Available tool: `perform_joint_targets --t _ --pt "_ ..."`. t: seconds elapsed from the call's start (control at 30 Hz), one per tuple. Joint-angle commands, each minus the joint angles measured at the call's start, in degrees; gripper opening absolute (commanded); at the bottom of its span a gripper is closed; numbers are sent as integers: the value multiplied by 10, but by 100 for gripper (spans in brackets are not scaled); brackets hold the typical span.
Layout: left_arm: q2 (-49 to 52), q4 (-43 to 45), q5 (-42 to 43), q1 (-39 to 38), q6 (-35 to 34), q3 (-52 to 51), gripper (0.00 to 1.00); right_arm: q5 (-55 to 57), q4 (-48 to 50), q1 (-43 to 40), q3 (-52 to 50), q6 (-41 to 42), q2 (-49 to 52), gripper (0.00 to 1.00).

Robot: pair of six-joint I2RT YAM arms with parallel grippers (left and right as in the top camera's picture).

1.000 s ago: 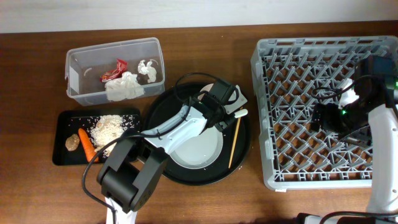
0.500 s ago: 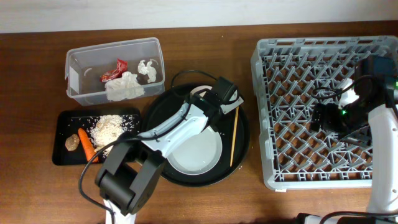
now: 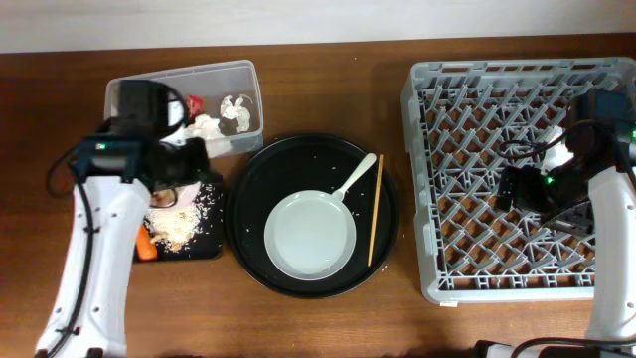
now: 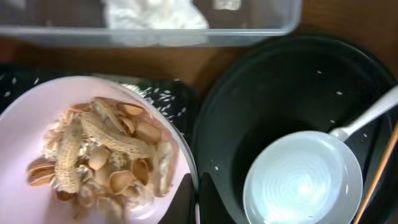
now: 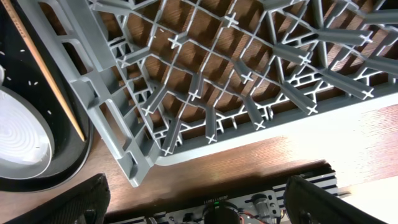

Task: Sort waste into correct bins and load items into the dishwasher rack
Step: 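Grasp the white bowl of food with the left gripper, move over tray, then tip the white bowl over the black tray to dump the food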

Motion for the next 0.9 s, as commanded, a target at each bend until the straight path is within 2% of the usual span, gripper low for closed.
perform_joint_targets --t 0.0,0.03,0.13,0.3,0.4,0.5,0.6,0.73,0.87 --pt "-8 11 45 99 -5 -45 0 1 -1 -1 -2 0 -7 93" --pt "-8 21 58 116 -4 -61 0 1 -1 -1 -2 0 -7 93" --pt "-8 100 177 173 27 -144 1 1 -2 -1 -2 0 -7 93" --pt "-8 197 438 265 126 -228 1 1 -1 -1 -2 0 -7 93" --pt "-8 216 505 313 135 -246 0 1 -1 -1 -2 0 -7 94" --pt "-7 215 615 367 174 -248 1 2 -1 -1 -2 0 -7 93" --pt "-7 215 708 419 183 -258 0 2 -1 -1 -2 0 -7 93" --pt "-5 215 715 431 195 -258 1 2 -1 -1 -2 0 -7 93" --pt "21 238 674 432 201 -298 0 2 -1 -1 -2 0 -7 93"
